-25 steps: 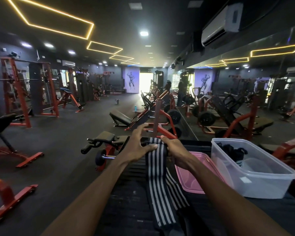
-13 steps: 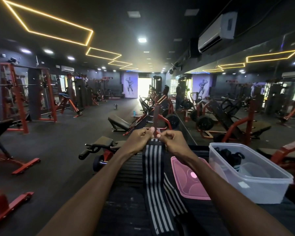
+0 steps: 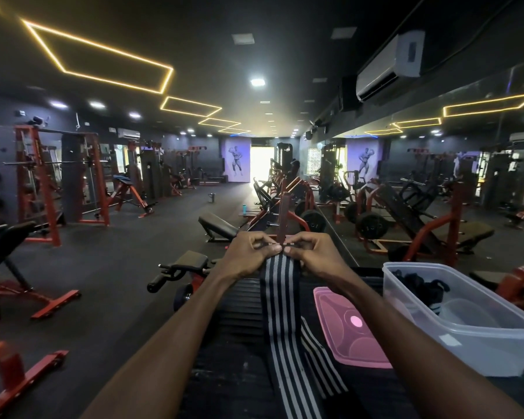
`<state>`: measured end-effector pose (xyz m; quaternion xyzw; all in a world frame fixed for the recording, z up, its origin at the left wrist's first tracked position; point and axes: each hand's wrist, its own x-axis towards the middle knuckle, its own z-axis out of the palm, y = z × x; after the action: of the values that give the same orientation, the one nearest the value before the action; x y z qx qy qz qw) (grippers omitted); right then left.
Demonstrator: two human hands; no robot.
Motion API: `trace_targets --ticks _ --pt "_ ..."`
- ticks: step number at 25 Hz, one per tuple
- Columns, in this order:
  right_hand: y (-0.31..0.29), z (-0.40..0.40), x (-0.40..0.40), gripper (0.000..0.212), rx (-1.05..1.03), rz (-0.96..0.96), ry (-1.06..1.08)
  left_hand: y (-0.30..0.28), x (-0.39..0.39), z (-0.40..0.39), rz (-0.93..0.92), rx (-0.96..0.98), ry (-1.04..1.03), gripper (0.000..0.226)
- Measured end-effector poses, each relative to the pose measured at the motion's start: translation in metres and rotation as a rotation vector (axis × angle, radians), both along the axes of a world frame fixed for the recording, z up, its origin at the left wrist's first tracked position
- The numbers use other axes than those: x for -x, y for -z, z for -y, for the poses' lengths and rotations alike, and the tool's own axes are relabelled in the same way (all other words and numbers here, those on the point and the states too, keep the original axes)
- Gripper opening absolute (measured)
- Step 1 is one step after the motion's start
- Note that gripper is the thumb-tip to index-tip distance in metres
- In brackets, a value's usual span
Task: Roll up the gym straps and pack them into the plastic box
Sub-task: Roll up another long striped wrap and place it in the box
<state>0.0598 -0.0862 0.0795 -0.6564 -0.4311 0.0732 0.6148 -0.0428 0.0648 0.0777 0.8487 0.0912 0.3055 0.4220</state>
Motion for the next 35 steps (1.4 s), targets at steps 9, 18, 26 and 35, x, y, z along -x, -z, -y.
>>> trace_targets --ticks 9,18,26,35 --pt "0.002 -0.006 0.009 0.017 -0.127 -0.128 0.006 -0.003 0.006 0.007 0.125 0.152 -0.022 0.011" --pt "0.0 0.009 0.011 0.01 -0.145 -0.054 0.043 -0.001 0.005 0.013 0.067 0.253 0.079 0.004" --pt "0.0 0.02 0.008 0.01 -0.1 -0.14 -0.022 -0.009 0.005 0.026 0.131 0.226 0.071 0.017" --pt "0.006 0.016 0.007 0.015 -0.165 -0.133 -0.023 -0.004 0.009 0.033 0.158 0.272 0.04 0.013"
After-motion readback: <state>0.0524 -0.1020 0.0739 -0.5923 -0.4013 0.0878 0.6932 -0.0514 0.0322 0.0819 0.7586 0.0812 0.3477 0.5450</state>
